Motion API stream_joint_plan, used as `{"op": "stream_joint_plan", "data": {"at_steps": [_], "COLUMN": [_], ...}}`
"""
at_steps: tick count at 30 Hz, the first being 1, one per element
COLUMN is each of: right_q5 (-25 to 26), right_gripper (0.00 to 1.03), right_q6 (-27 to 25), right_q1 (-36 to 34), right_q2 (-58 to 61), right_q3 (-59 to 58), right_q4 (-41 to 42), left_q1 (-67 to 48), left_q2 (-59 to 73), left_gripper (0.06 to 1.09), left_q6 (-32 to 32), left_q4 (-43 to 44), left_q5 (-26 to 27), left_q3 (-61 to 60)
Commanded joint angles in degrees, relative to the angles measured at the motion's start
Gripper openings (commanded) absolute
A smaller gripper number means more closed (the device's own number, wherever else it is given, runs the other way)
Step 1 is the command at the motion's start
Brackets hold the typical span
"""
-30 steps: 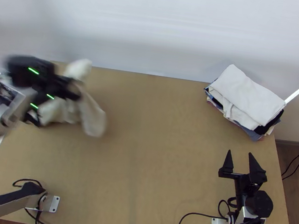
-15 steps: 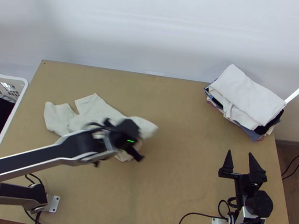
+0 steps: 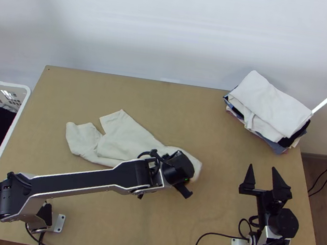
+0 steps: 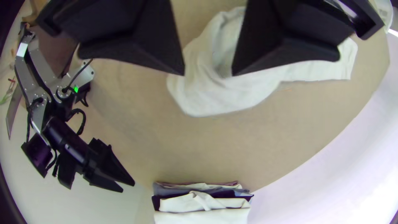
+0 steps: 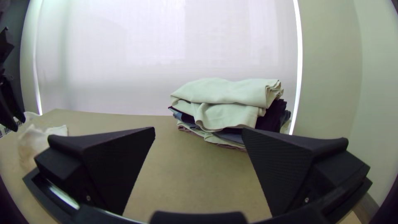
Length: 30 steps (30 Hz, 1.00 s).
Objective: Fold the t-shirt
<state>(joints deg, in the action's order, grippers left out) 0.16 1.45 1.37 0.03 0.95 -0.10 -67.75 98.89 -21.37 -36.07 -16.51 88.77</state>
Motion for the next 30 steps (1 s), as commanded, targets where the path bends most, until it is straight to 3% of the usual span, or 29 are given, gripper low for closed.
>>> {"op": "stream_joint_plan", "data": {"at_steps": [1,5,10,15,18,21,25,28,30], "right_q5": [0.3,0.2,0.2,0.2,0.2,0.2,0.2,0.3,0.3], "right_gripper": [0.98,0.98,0.98,0.98,0.98,0.98,0.98,0.98,0.98], "right_q6": [-0.3,-0.3,-0.3,-0.3,-0.3,-0.3,-0.3,-0.3,-0.3], "right_q1": [-0.1,-0.1,-0.1,-0.1,-0.1,-0.1,-0.1,-0.1,-0.1], "right_q2": [-0.1,-0.1,-0.1,-0.1,-0.1,-0.1,-0.1,-0.1,-0.1], "right_q3": [-0.4,-0.4,-0.4,-0.4,-0.4,-0.4,-0.4,-0.4,-0.4], "right_q4": [-0.7,-0.7,-0.7,-0.7,-0.7,-0.7,-0.7,-0.7,-0.7], "left_q1": [1.8,6.1,16.5,31.9,43.0,52.2,60.0,62.6,63.2], "left_q2": [-4.8,-11.7,-16.5,-20.0,-20.3,-18.0,-14.3,-12.4,-12.0], "left_gripper": [1.04,1.04,1.03,1.03,0.94,0.94,0.75,0.52,0.47], "left_q6": [-2.3,-1.8,7.2,17.1,22.2,26.5,29.0,30.1,30.9], "left_q4": [0.5,0.0,-7.3,-16.6,-16.7,-16.4,-12.4,-9.8,-8.0], "left_q5": [1.1,2.5,3.4,11.9,18.2,22.1,24.3,24.3,24.3], "left_q3": [2.2,1.2,-1.7,-6.0,-8.4,-9.3,-11.0,-12.6,-14.2]}}
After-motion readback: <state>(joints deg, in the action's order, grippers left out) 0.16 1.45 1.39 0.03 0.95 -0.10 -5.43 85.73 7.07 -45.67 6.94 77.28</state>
